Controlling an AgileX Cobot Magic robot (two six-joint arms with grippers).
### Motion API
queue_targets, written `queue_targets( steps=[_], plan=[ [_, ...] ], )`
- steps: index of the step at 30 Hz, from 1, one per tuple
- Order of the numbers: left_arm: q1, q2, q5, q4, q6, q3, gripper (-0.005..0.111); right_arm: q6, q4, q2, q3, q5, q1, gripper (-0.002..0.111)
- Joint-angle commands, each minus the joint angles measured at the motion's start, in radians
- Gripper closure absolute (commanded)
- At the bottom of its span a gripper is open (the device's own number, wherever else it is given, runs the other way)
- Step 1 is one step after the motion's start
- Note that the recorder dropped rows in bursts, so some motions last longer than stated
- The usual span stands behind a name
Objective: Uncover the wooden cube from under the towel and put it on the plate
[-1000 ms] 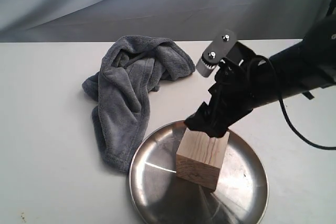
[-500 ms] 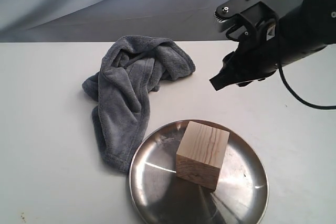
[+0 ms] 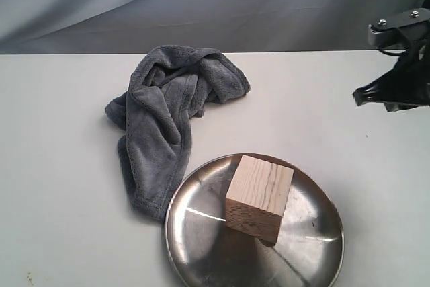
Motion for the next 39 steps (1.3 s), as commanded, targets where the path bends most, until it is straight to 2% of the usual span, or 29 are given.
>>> queue_targets(
  steps=[1, 9, 21, 26, 32, 39],
  plan=[
    [0.003, -0.003, -0.006, 0.002, 0.001, 0.004, 0.107, 0.014, -0.006, -0.002, -0.005, 0.028, -0.114, 0.108],
    [0.003, -0.003, -0.006, 0.002, 0.001, 0.004, 0.107, 0.036, -0.011, -0.002, -0.005, 0.074, -0.238, 0.108],
    [0.003, -0.003, -0.006, 0.002, 0.001, 0.004, 0.107, 0.077, -0.019, -0.041, 0.004, 0.167, -0.249, 0.108],
    [0.003, -0.003, -0.006, 0.002, 0.001, 0.004, 0.107, 0.195, -0.040, -0.146, 0.087, 0.061, -0.249, 0.108],
    [0.003, -0.003, -0.006, 0.002, 0.001, 0.004, 0.107, 0.202, -0.042, -0.290, 0.232, -0.063, -0.249, 0.108],
    [0.003, -0.003, -0.006, 0.002, 0.001, 0.004, 0.107, 0.262, -0.042, -0.420, 0.316, -0.133, -0.249, 0.108]
  ],
)
